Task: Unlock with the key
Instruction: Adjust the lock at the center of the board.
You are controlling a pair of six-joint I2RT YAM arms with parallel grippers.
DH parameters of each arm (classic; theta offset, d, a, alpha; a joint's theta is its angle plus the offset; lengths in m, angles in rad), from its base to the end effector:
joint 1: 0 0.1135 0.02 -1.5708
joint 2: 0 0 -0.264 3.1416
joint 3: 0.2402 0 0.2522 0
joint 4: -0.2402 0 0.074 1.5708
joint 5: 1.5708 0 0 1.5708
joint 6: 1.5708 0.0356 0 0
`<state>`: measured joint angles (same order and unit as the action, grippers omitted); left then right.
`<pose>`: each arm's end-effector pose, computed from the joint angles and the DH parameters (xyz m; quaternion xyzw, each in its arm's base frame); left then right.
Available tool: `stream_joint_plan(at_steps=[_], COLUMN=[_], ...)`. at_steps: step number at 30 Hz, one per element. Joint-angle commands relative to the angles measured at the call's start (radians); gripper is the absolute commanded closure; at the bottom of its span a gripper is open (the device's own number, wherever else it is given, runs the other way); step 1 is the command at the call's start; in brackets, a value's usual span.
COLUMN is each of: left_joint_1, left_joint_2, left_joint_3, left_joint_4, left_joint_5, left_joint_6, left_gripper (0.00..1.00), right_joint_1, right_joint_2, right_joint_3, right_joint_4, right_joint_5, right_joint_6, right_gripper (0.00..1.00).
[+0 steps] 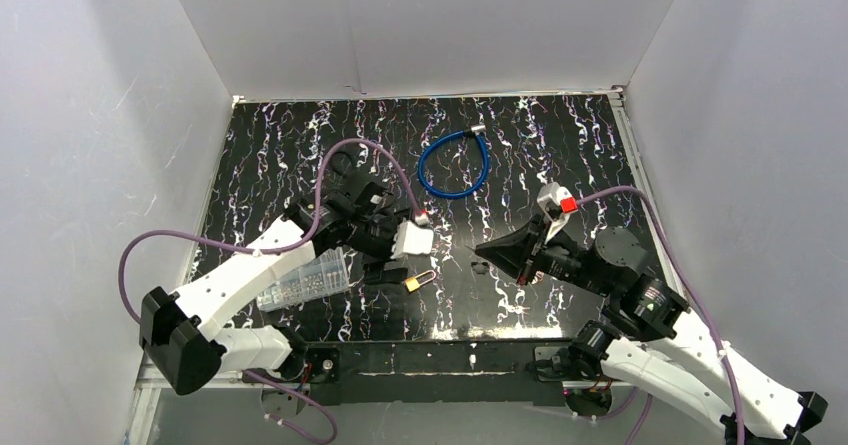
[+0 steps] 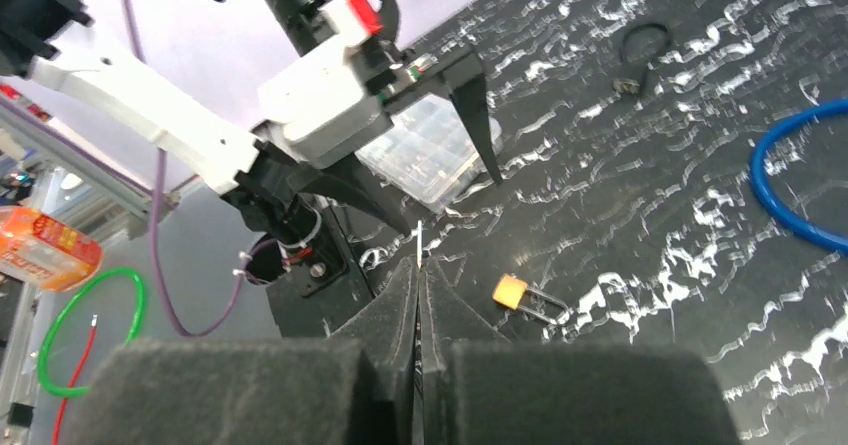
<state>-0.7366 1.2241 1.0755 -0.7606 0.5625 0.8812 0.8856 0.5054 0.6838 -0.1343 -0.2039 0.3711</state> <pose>0.1690 -0.1789 0.3027 0.7196 0.5620 -0.2393 0.3302 0.0755 0.1038 0.3486 -0.2461 0.6464 0.4794 0.5401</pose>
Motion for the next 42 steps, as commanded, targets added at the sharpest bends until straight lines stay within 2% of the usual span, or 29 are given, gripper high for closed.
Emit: stream_joint_plan(at_steps=[1,4,7,13,15,19,29,42], left_joint_1=[0.023,0.025,0.039,0.092,0.111,0.112,0.066,0.031], left_joint_2=[0.075,0.119,0.179,0.337,0.392,0.470,0.599,0.421], left_joint_3=[-0.060,-0.091,-0.151,-0.141,-0.152,-0.126,-0.008,-0.174], left_joint_4=[0.022,0.033,0.057,0.118,0.144,0.109,0.111,-0.020], left_joint_5=[0.071,0.097,0.081,0.126,0.170,0.186,0.196,0.209], left_joint_6=[0.543,0.765,1.076,1.429,1.600,1.809,1.826,1.797], left_gripper=[0.21,0.21,0.23,0.27,0.27,0.27,0.27,0.28], right_joint_1=[-0.004,-0.004,-0.005,-0.005,-0.005,-0.006,-0.007,-0.009], right_joint_2=[-0.076,-0.097,-0.118,-0.150,-0.164,-0.170,-0.144,-0.123], right_joint_3=[-0.050,-0.053,-0.058,-0.053,-0.047,-0.039,-0.019,-0.064], right_joint_4=[-0.135,-0.165,-0.191,-0.223,-0.237,-0.244,-0.228,-0.243], right_joint_5=[0.094,0.123,0.157,0.197,0.238,0.254,0.256,0.231], right_joint_6=[0.020,0.022,0.022,0.025,0.027,0.025,0.012,0.029], right_gripper=[0.99,0.99,0.99,0.99,0.99,0.99,0.99,0.99])
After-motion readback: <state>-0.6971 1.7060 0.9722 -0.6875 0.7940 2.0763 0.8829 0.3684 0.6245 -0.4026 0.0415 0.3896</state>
